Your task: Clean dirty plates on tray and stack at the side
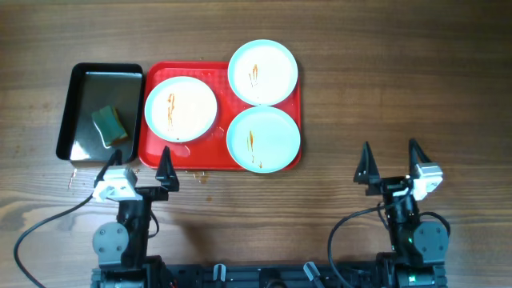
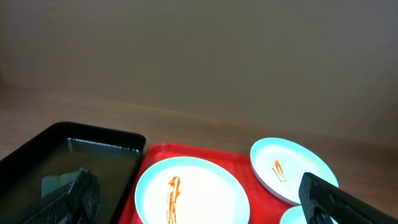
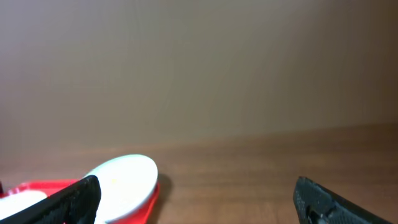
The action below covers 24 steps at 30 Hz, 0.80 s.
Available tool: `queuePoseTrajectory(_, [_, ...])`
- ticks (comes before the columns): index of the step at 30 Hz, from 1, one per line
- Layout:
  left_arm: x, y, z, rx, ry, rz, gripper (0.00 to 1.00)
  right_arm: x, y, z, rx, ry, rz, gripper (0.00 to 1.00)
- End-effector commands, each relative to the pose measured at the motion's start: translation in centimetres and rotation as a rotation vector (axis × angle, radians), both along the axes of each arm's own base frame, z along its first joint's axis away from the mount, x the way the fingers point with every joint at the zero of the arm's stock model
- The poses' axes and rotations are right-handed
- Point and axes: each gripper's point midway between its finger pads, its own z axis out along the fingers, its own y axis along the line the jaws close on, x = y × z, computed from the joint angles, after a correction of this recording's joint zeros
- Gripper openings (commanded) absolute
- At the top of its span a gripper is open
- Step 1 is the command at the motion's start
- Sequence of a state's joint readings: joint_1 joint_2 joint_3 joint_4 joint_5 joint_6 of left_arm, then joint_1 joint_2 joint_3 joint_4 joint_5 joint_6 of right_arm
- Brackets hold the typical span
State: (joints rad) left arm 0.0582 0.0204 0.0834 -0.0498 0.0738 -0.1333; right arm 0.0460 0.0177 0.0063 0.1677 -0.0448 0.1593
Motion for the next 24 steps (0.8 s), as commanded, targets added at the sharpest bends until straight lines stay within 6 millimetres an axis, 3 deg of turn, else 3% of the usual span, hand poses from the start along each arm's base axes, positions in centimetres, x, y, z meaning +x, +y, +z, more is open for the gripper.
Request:
queuePoseTrajectory(1, [-0.2, -0.2, 3.4, -0.014, 0.027, -0.01, 1.0, -0.3, 1.0, 1.6, 0.014, -0.036, 0.062, 1.0])
queuePoseTrajectory(6, [1.6, -0.2, 7.6, -0.028, 0.231, -0.015, 1.0, 1.0, 2.2, 5.4, -0.027, 0.009, 0.122, 1.0])
queuePoseTrajectory(9, [3.3, -0.1, 9.5, -0.04, 0.403, -0.014, 1.0, 3.7, 3.8, 9.0, -0.041, 0.078, 0.211, 1.0])
queuePoseTrajectory(11, [4.4, 0.0, 9.9, -0.049, 0.54, -0.013, 1.0, 6.3, 5.0, 10.7, -0.041, 0.167, 0.281, 1.0])
queuePoseTrajectory(14, [6.4, 0.0, 9.4, -0.071, 0.812, -0.019, 1.0, 12.0, 7.5, 12.2, -0.007, 0.427, 0.423, 1.0])
queuePoseTrajectory(18, [9.6, -2.1, 8.5, -0.138, 0.903, -0.145, 1.0, 16.1, 8.5, 11.5, 0.031, 0.684, 0.479, 1.0])
queuePoseTrajectory(21, [10.8, -3.1, 6.6, -0.178, 0.961, -0.204, 1.0, 20.0, 8.5, 10.1, 0.014, 0.676, 0.472, 1.0])
queuePoseTrajectory(23, [11.8, -3.2, 6.5, -0.177, 0.945, -0.209, 1.0, 21.2, 9.2, 7.6, 0.114, 0.753, 0.501, 1.0])
queuePoseTrajectory(24, [12.1, -3.2, 6.6, -0.175, 0.934, -0.212, 1.0, 21.5, 10.0, 7.2, 0.112, 0.744, 0.553, 1.0])
